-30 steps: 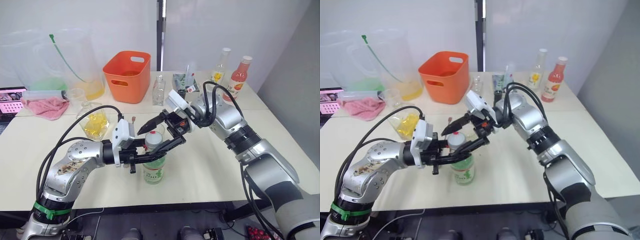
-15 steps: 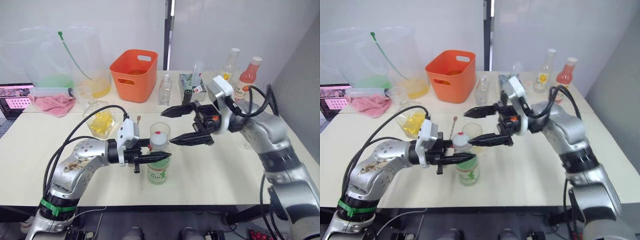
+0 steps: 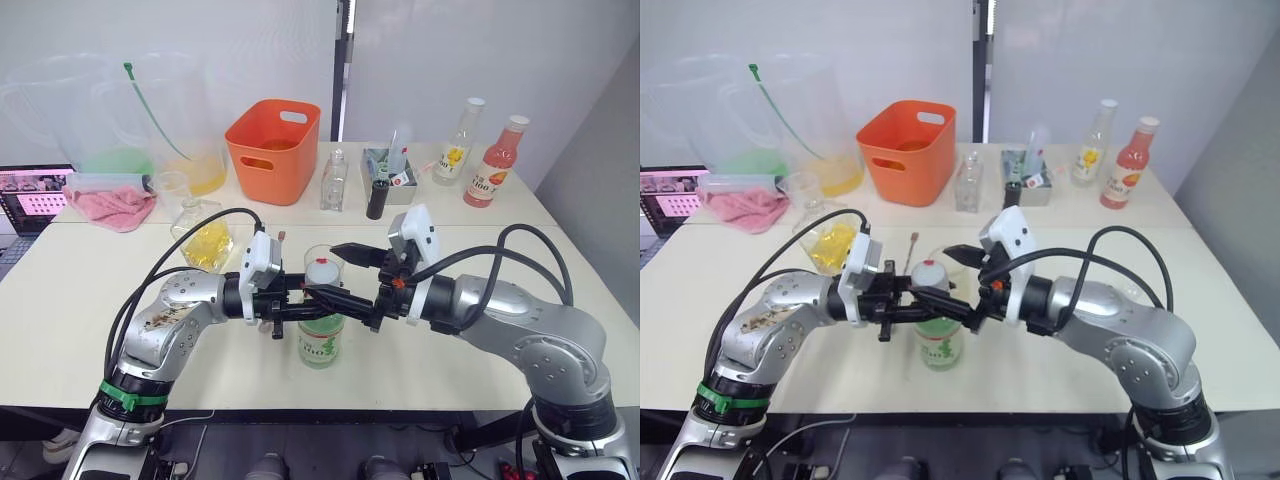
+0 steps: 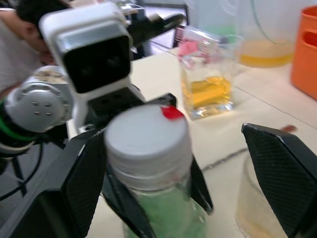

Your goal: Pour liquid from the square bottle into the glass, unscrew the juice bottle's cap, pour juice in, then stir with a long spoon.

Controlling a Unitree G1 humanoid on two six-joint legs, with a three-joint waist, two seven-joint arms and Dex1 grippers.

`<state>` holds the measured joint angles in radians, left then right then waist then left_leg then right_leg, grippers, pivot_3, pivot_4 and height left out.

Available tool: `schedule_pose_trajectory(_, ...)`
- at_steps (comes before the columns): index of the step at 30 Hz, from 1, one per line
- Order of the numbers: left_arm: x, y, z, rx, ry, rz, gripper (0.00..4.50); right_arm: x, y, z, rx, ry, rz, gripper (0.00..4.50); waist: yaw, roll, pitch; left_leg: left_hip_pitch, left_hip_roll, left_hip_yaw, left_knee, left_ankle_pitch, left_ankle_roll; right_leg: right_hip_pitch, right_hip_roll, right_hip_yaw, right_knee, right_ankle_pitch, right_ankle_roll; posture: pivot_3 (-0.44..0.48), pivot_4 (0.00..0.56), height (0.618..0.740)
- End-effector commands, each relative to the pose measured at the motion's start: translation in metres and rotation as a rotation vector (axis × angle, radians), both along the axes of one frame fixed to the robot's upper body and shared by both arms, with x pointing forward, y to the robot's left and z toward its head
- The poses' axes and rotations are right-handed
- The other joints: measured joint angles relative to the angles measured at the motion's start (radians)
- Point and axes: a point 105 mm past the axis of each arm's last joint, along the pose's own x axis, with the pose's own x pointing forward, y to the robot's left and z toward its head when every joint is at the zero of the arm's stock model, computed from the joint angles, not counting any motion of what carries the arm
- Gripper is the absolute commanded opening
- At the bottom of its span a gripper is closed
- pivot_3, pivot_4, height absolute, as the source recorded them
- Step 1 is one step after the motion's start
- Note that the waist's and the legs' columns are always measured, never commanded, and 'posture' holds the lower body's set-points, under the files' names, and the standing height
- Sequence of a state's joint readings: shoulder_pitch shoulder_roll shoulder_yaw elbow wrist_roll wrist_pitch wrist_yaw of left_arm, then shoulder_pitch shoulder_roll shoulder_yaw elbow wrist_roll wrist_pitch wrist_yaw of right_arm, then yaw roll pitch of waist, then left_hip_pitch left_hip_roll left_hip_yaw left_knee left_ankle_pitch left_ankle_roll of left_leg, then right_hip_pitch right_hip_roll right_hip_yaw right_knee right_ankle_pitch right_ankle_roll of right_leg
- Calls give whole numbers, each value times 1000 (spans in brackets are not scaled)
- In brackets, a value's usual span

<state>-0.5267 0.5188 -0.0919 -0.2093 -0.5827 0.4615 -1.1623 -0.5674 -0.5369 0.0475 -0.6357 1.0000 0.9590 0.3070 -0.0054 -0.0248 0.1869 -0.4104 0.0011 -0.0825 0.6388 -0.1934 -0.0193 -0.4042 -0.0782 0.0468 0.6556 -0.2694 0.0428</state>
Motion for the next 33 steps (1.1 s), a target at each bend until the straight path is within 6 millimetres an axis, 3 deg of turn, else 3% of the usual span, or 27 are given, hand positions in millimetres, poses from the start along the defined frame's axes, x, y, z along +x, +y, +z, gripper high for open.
schedule_pose_trajectory(1, -7, -11, 0, -4, -1, -72, 1366, -3, 2, 8, 16, -37, -22, 3948, 0, 0, 0, 0, 0, 0, 0, 0, 0, 0, 0, 0, 0, 0, 0, 0, 150, 740)
schedule_pose_trajectory(8, -5, -11, -1, 0, -1, -60, 1366, -4, 7, 17, -33, -114, 38, 1765, -2, 0, 0, 0, 0, 0, 0, 0, 0, 0, 0, 0, 0, 0, 0, 0, 150, 740)
schedule_pose_trajectory(13, -4, -8, -1, 5, -10, -30, 1366, -10, 14, 16, -99, -150, 209, 1764, -5, 0, 0, 0, 0, 0, 0, 0, 0, 0, 0, 0, 0, 0, 0, 0, 150, 740)
schedule_pose_trajectory(19, -9, 0, -1, 12, -16, 11, 1366, 2, 21, 13, -198, -247, 562, 1764, -14, 0, 0, 2, 1, 0, 1, 0, 0, 2, 1, 0, 0, 0, 0, 0, 150, 740)
schedule_pose_trajectory(26, -13, 6, 1, 25, -32, 65, 1366, 19, 37, 17, -233, -233, 942, 1764, -37, 0, 0, 3, 3, 0, 1, 0, 0, 1, 2, 0, 2, 0, 0, 0, 150, 740)
schedule_pose_trajectory(32, -16, 12, 2, 37, -29, 107, 1366, 24, 37, 26, -285, -243, 993, 1764, -42, 0, 0, 4, 3, 0, 0, 0, 0, -1, 2, 0, 6, 0, -1, 0, 150, 740)
schedule_pose_trajectory(33, -16, 13, 2, 39, -29, 114, 1366, 23, 36, 32, -277, -243, 995, 2264, -42, 0, 0, 4, 3, 0, 0, 0, 0, -2, 2, 0, 7, 0, -1, 0, 150, 740)
